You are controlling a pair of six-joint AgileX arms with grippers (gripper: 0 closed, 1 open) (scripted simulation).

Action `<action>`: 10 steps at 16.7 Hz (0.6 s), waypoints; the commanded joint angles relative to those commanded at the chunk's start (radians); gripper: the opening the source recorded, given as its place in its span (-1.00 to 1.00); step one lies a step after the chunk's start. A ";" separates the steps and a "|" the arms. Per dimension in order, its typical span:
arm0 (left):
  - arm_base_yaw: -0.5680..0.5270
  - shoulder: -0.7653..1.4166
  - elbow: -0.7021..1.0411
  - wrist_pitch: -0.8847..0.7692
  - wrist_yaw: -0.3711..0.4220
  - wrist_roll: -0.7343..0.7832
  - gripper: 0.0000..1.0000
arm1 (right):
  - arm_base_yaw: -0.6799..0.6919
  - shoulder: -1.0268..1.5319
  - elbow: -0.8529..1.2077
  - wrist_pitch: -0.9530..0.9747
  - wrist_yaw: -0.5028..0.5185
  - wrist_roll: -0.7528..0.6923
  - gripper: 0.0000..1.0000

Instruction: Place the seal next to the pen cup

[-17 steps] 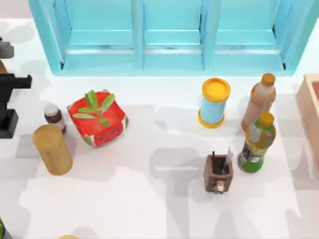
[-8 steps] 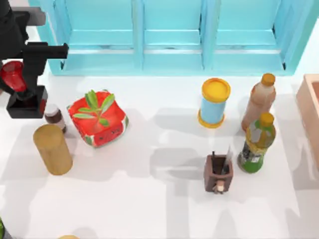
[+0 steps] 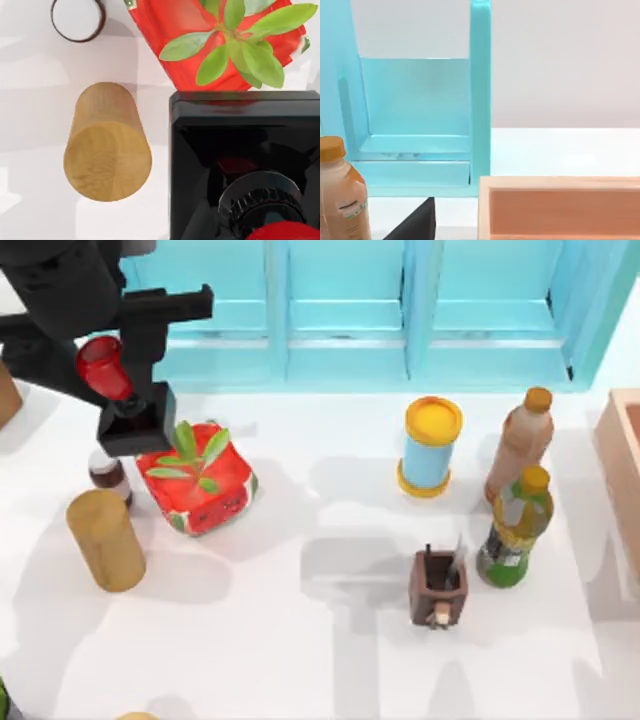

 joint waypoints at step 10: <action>-0.540 0.232 0.007 0.116 -0.102 -0.515 -1.00 | 0.000 0.000 0.000 0.000 0.000 0.000 1.00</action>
